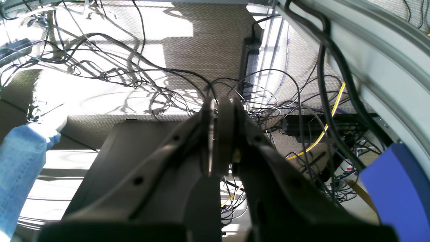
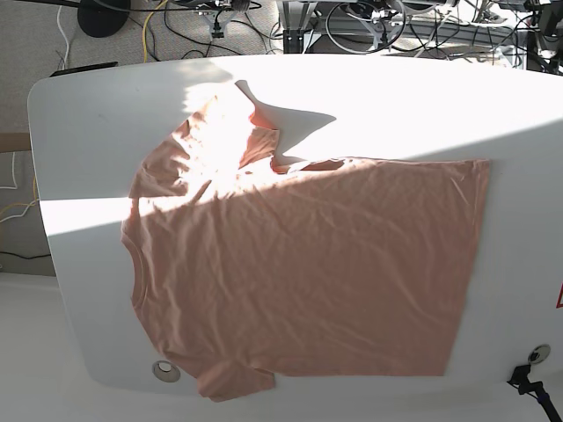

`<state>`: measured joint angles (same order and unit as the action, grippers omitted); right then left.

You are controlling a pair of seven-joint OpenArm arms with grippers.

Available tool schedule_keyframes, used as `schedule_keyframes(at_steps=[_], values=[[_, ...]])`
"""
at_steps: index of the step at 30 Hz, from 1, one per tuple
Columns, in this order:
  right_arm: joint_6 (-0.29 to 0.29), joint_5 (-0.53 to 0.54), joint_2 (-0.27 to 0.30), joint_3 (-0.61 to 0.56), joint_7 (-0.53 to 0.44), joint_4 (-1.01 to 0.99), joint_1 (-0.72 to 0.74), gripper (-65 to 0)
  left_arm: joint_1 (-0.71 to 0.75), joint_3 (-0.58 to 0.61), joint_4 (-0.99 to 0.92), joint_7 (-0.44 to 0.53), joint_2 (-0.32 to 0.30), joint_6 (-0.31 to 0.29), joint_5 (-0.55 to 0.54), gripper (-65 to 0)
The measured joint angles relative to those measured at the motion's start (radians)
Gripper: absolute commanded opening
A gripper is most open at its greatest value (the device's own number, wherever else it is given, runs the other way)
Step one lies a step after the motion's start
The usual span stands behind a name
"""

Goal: Fold the T-shirt properly

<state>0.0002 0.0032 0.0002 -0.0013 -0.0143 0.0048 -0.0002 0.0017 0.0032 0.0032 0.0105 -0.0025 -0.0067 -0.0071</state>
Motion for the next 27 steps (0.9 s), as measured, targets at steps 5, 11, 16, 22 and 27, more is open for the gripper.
schedule_keyframes(at_steps=[5,11,16,22,27], values=[[0.003,-0.006,-0.003,-0.007,-0.003,-0.002,-0.004,-64.7,0.001,0.006,-0.002,-0.004,0.006,0.003,0.004,-64.6],[0.007,-0.003,-0.003,-0.006,-0.002,0.026,-0.018,-64.5,0.023,0.003,0.082,-0.011,0.011,0.003,0.003,-65.0],[0.007,-0.004,-0.003,-0.006,0.0,0.024,-0.017,-64.7,0.051,0.006,0.219,-0.039,0.01,-0.001,0.003,-65.0],[0.011,0.001,-0.003,-0.007,-0.007,0.05,-0.034,-64.5,0.095,0.008,0.325,-0.067,0.007,0.0,-0.002,-65.0],[0.045,0.0,0.002,-0.007,0.018,0.17,-0.102,-64.6,0.158,0.008,0.496,-0.082,0.002,0.002,-0.004,-65.0]])
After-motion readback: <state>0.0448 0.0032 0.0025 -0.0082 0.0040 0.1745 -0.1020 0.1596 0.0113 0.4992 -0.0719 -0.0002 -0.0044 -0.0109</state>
